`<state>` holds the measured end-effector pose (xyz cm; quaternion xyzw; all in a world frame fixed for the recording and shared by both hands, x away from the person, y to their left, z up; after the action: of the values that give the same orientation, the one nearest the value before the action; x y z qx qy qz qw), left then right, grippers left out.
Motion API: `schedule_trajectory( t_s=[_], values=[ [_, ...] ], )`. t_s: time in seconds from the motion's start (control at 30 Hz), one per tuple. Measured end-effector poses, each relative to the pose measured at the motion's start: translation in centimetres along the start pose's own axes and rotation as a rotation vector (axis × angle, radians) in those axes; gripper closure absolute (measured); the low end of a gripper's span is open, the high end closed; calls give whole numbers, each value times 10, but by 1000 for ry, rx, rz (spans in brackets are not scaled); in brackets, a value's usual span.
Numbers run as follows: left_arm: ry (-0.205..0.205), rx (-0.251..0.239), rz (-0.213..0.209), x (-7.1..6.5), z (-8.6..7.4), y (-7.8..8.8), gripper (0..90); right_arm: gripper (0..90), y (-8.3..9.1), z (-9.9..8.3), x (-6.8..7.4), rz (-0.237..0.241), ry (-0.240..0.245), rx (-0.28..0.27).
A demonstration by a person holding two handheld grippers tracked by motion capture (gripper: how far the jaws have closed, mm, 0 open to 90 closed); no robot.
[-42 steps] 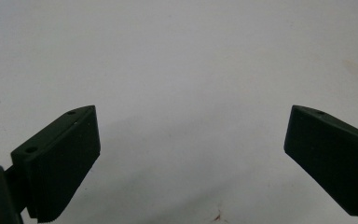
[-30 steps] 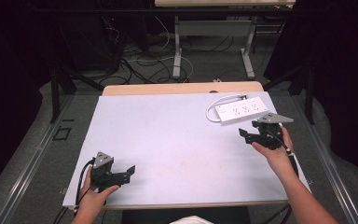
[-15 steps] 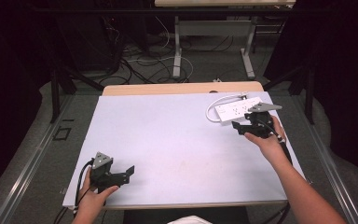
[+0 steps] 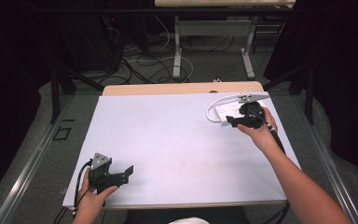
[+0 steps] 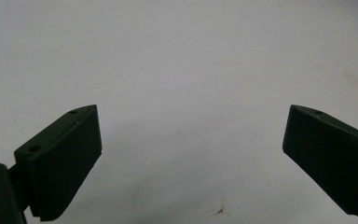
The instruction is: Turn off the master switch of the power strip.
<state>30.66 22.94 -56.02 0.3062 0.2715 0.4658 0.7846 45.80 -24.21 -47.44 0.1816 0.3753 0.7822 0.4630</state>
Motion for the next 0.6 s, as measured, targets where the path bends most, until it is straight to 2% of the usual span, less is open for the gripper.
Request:
schedule_trajectory(
  t_s=[0.23, 0.6],
  values=[
    [1, -3, -1, 0, 0, 1, 44, 376, -9, 12, -3, 8, -22, 30],
    [7, -4, 0, 2, -1, 1, 44, 392, -20, 27, -11, 20, -80, 40]
  ],
)
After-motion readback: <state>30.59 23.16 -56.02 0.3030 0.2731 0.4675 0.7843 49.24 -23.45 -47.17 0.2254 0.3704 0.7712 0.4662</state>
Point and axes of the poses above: each handheld gripper's, and its own axes: y roughly backward along the jaws, z roughly out of its top, x roughly to its left, the point moved 2 cm from there along -y, roughly forward along the jaws, and after that the axes turned 11 degrees about x, right-handed, at the moved point
